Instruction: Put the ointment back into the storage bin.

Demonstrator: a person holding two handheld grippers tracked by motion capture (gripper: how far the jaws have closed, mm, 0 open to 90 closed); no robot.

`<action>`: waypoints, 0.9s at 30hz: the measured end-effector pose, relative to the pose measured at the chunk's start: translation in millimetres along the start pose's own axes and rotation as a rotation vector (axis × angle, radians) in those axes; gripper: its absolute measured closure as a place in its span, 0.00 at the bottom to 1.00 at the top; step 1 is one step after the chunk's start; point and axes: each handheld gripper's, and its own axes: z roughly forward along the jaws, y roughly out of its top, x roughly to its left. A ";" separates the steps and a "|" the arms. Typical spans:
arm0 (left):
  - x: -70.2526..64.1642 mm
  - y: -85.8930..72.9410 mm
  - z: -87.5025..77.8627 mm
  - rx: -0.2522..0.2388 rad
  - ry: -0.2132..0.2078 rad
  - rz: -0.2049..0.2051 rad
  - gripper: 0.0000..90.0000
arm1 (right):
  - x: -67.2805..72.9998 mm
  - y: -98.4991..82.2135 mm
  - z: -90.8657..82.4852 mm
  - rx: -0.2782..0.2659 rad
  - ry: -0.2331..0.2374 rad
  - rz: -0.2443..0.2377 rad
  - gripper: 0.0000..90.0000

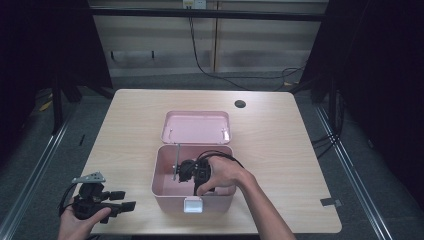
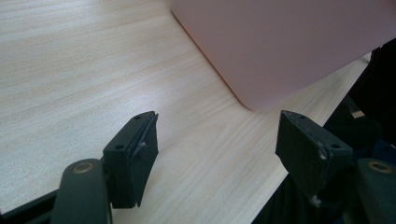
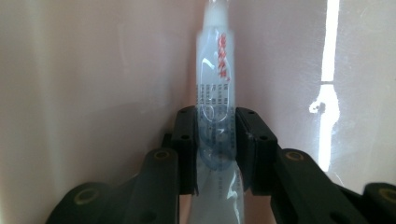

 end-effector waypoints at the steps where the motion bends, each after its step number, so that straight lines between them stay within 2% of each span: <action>1: 0.0 0.0 0.0 0.000 0.000 0.000 0.33 | -0.1 -0.1 -0.2 0.000 0.000 0.002 0.78; 11: -0.3 0.0 -0.1 -0.001 0.001 -0.001 0.33 | 1.0 0.3 -0.5 0.005 0.002 -0.004 0.79; 16: -0.4 -0.1 -0.2 -0.001 0.000 -0.003 0.33 | 1.4 -0.9 -2.9 -0.015 -0.013 -0.012 0.79; 17: -0.2 0.0 -0.2 -0.001 0.001 0.000 0.33 | 2.8 -1.1 -4.5 -0.015 -0.012 -0.001 0.79; 26: -0.6 0.0 0.2 0.003 0.000 0.000 0.33 | 8.2 -9.2 -14.2 -0.045 -0.050 -0.001 0.78; 27: -0.7 0.0 0.3 0.003 0.000 0.000 0.33 | 8.7 -10.9 -16.4 -0.046 -0.069 0.001 0.77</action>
